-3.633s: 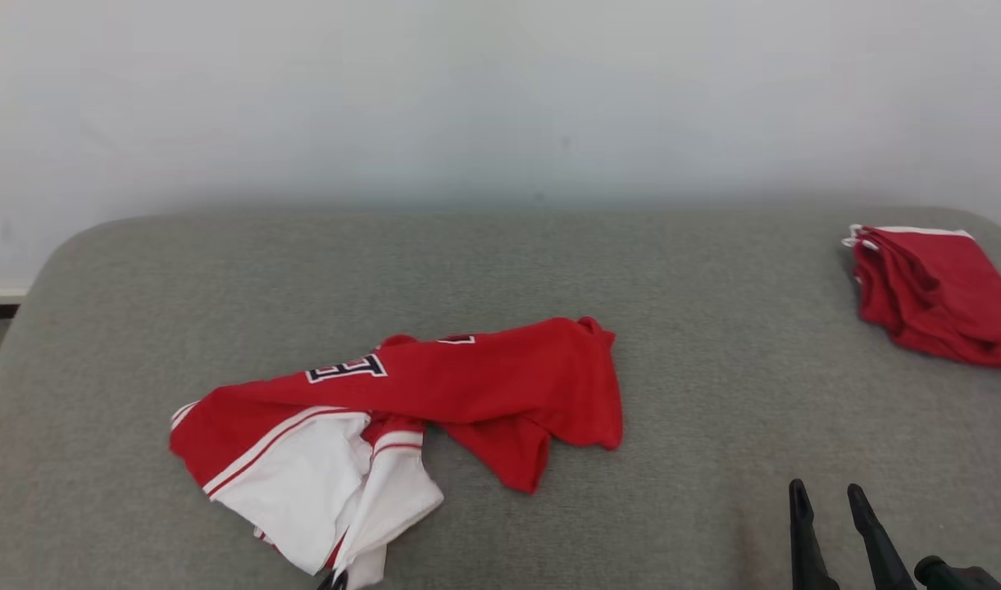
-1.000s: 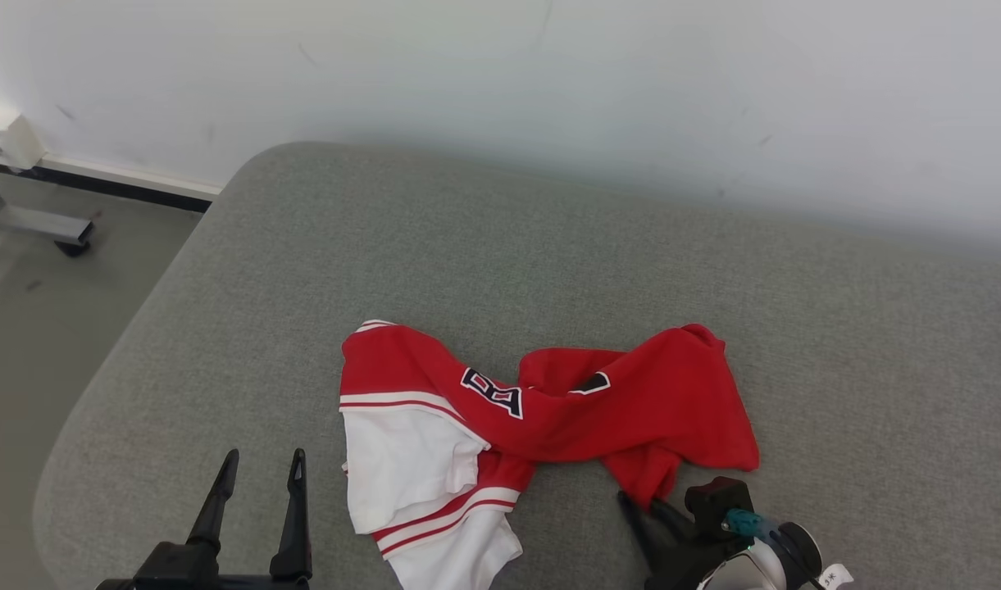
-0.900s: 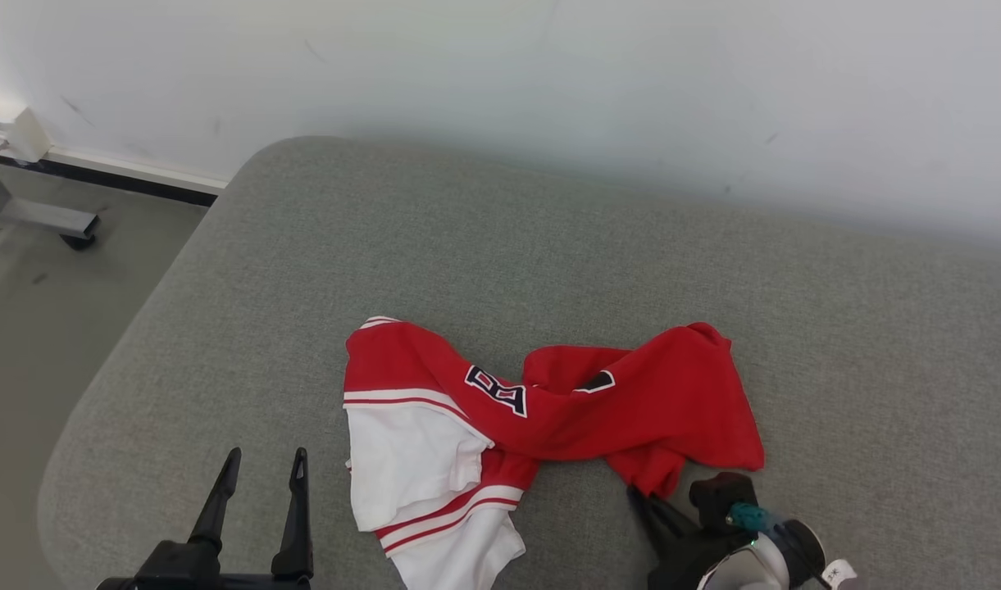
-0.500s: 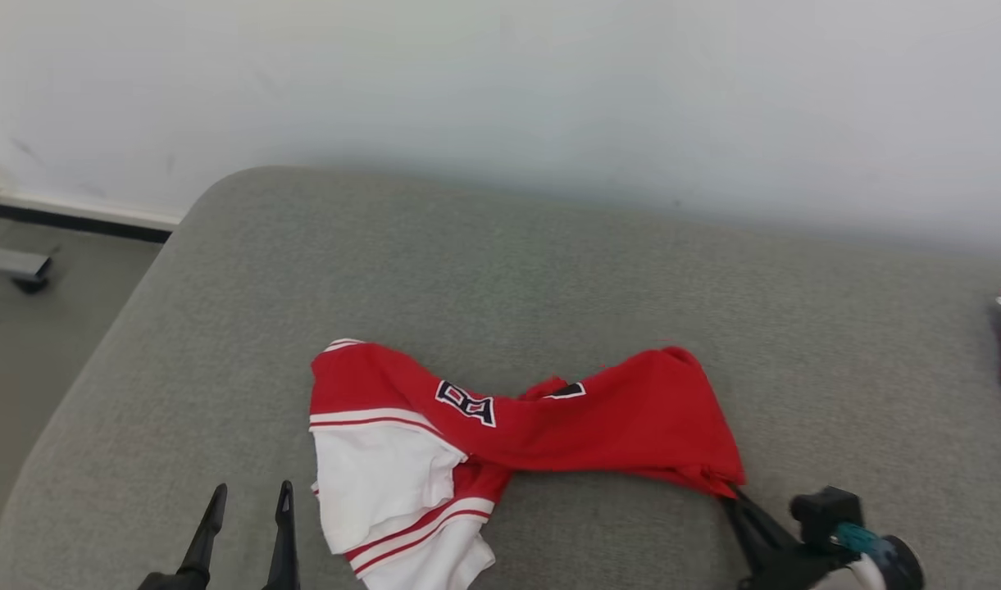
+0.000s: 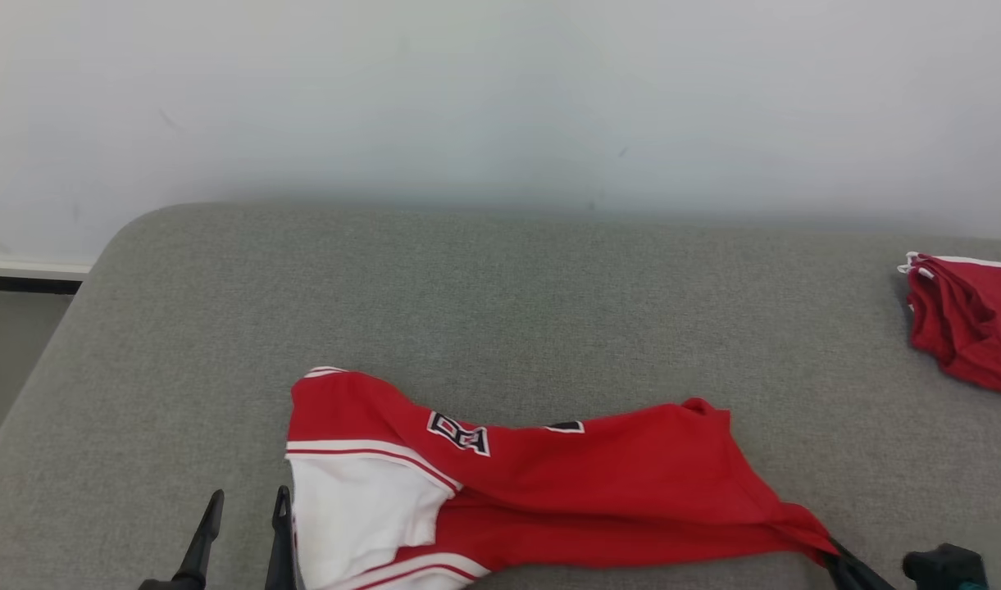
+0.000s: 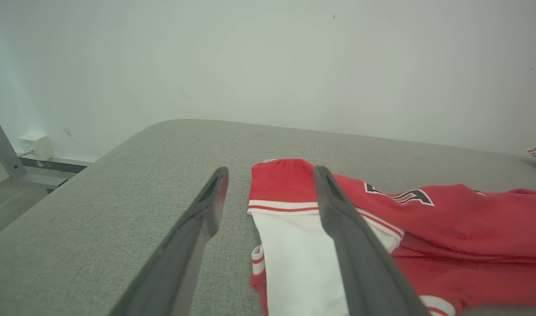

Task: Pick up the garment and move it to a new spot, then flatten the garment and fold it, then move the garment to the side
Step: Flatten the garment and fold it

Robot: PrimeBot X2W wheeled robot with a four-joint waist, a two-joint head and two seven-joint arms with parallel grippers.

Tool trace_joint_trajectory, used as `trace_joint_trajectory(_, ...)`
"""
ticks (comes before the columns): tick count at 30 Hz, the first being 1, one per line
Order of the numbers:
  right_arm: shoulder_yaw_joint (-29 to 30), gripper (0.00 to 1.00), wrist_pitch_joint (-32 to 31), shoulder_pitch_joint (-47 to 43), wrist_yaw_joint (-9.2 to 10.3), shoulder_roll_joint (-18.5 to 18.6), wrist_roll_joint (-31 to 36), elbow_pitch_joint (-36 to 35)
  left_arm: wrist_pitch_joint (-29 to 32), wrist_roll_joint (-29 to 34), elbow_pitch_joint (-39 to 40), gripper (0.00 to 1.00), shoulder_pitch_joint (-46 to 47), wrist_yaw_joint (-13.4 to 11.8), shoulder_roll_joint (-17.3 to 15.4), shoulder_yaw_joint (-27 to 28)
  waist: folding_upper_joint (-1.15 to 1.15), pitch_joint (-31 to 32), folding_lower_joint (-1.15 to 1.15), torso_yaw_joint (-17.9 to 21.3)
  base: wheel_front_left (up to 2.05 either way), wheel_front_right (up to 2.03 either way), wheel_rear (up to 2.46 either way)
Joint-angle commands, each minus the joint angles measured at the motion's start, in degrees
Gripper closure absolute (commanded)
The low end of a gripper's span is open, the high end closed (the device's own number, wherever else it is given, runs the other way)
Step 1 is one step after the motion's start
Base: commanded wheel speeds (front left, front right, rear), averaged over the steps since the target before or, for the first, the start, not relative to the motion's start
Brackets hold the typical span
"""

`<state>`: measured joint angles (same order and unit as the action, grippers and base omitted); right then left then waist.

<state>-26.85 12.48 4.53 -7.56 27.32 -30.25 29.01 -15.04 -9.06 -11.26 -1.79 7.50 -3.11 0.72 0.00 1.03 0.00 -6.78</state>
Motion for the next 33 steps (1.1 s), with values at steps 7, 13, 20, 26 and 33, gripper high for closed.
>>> trace_joint_trajectory(7, 4.08, 0.35, -3.99, -4.78, 0.15, 2.45, -3.57, -4.74, -0.18, 0.21, 0.15, 0.00, -0.76, -0.07, 0.23, 0.51, 0.00, -0.27, 0.00, 1.18, 0.00, 0.00, 0.00)
trace_joint_trajectory(13, 6.08, 0.00, -2.18, -7.27, 0.14, 2.02, -2.70, -9.11, -0.18, 0.15, 0.14, 0.00, -0.96, -0.07, 0.24, 0.89, 0.00, 0.47, 0.00, 1.55, 0.00, 0.00, 0.00)
trace_joint_trajectory(20, 13.03, 0.00, 1.40, -9.89, 0.15, -1.74, 2.56, -14.24, -0.18, 1.11, 1.40, 0.00, -2.16, -0.07, 0.24, 2.43, 0.00, 1.76, 0.00, 2.45, 0.00, 0.00, 0.00)
trace_joint_trajectory(26, 19.17, 0.00, 2.58, -12.96, 0.15, -7.73, 8.24, -19.37, -0.18, 1.22, 2.08, 0.00, -3.00, -0.07, 0.07, 3.80, 0.00, 2.42, 0.00, 2.95, 0.00, 0.00, 0.00)
trace_joint_trajectory(33, 23.49, 0.00, 2.72, -15.33, 0.15, -13.05, 12.42, -24.34, -0.18, 1.60, 2.91, 0.00, -3.98, -0.07, 0.07, 4.98, 0.00, 2.68, 0.00, 3.36, 0.00, 0.00, 0.00)
